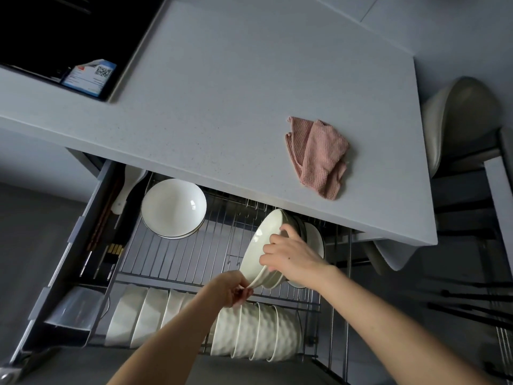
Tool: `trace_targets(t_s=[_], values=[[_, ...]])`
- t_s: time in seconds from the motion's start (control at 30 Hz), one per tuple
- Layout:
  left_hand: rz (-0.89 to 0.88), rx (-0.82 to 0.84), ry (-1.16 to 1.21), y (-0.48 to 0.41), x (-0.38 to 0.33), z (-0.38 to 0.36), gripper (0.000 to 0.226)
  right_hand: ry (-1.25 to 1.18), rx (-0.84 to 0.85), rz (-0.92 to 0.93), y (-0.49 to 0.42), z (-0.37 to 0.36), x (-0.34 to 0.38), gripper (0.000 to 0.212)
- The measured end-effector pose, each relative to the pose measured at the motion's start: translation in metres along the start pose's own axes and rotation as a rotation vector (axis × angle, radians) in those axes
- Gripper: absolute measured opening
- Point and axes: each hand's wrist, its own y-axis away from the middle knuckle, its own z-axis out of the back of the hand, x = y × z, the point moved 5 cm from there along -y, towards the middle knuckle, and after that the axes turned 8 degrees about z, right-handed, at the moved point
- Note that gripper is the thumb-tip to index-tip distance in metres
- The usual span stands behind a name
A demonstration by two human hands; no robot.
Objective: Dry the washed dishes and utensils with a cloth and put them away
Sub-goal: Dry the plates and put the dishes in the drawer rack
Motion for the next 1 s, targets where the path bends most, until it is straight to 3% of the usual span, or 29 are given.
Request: trace_targets(t_s=[0.17,0.37,0.6,0.77,1.0], values=[[-0.060,-0.104,-0.278,-0.013,-0.008,0.004,0.026,-0.023,0.015,0.018,-0.007,-0.003,-0.003,0.029],[-0.106,-0.099,-0.484,-0.022,-0.014,-0.015,0.027,-0.014,0.098,0.078,-0.010,-0.009,-0.001,0.032],[-0.165,-0.131,-0.381,-0.035,-0.013,-0.005,0.017,0.116,0.197,0.089,0.002,-0.032,-0.014,0.040],[-0.244,-0.162,-0.371,-0.037,-0.017,-0.008,0.025,0.011,0.200,0.022,-0.010,-0.027,-0.014,0.011],[-0.265,-0.184,-0.151,-0.030,-0.021,-0.009,0.024,0.039,0.198,-0.060,0.009,-0.024,-0.005,0.013]])
